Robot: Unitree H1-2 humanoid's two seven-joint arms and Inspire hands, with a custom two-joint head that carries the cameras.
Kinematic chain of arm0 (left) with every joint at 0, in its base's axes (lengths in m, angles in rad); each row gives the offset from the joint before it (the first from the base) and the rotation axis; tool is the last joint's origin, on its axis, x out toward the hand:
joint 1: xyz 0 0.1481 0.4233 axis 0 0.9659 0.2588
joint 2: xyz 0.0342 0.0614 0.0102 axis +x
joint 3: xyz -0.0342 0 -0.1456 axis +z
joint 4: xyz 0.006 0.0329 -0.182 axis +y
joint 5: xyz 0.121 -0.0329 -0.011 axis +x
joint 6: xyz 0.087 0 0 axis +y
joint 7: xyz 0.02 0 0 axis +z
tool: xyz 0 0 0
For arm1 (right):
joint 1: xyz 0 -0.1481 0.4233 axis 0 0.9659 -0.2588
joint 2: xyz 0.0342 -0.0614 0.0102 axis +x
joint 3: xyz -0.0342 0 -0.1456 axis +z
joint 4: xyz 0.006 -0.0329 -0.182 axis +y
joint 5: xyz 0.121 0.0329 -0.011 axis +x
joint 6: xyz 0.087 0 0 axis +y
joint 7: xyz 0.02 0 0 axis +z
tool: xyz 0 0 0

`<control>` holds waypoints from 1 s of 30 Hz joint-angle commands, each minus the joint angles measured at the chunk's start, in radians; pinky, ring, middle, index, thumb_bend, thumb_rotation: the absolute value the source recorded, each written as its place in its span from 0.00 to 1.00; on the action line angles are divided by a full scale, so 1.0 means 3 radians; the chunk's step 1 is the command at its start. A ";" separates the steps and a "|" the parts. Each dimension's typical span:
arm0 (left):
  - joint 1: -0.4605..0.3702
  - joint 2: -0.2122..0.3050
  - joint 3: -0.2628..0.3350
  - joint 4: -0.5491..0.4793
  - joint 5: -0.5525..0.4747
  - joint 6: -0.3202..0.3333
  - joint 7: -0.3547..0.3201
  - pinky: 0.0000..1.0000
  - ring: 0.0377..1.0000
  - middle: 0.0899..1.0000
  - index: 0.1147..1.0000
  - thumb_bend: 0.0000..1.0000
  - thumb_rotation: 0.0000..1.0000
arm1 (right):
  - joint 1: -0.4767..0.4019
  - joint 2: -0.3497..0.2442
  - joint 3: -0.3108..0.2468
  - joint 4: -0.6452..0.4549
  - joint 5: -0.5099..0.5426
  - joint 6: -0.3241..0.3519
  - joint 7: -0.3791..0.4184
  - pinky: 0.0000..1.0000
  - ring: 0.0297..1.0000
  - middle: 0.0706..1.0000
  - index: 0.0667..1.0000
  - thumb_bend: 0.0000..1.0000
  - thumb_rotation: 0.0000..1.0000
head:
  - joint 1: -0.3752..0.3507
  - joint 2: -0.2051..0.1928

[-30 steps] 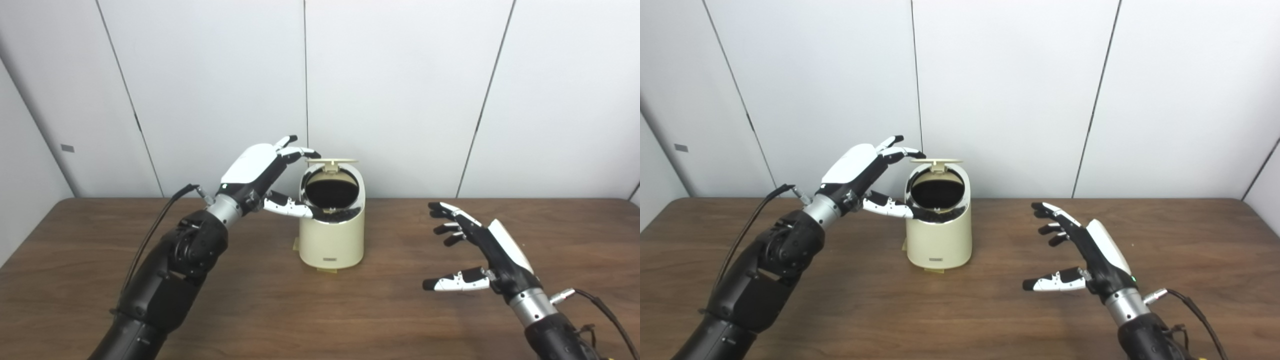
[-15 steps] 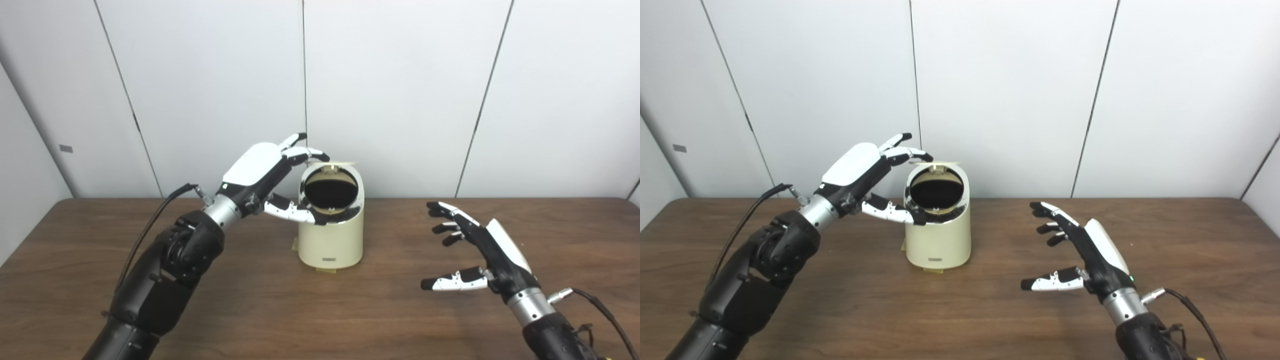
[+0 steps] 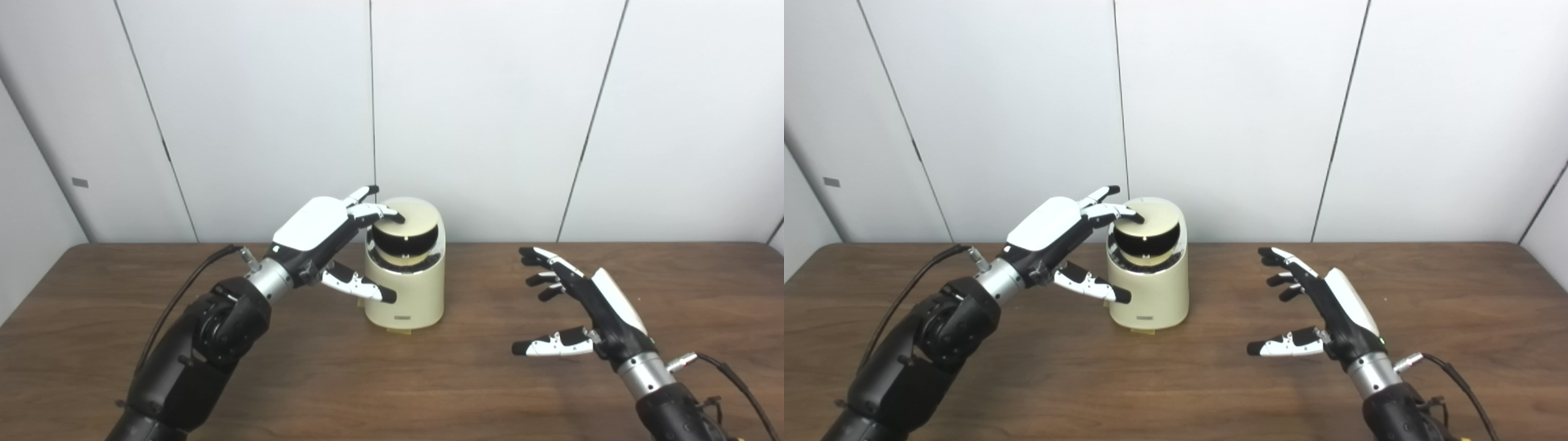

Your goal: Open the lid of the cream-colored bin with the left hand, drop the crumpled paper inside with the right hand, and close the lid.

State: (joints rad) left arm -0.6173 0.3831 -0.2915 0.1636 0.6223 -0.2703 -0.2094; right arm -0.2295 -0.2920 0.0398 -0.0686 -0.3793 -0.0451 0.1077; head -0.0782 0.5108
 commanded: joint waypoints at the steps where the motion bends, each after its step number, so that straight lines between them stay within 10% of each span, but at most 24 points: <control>1: -0.0117 0.0059 0.0010 -0.0124 0.0039 -0.0076 0.0042 0.89 1.00 0.83 0.83 0.93 0.47 | -0.0125 -0.0043 -0.0038 -0.0086 0.0019 -0.0102 -0.0077 0.60 0.72 0.82 0.84 0.85 0.08 | -0.0003 0.0011; 30: -0.0033 0.0065 -0.0038 -0.0135 0.0278 -0.0280 0.0065 0.90 0.99 0.82 0.82 0.94 0.45 | -0.0079 -0.0022 -0.0006 -0.0150 0.0005 -0.0030 -0.0052 0.60 0.71 0.83 0.84 0.85 0.08 | -0.0041 0.0077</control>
State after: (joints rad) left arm -0.5972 0.3891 -0.3082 0.1620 0.7091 -0.3401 -0.2011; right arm -0.2294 -0.2916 0.0446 -0.0697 -0.3798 -0.0406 0.1078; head -0.0905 0.5338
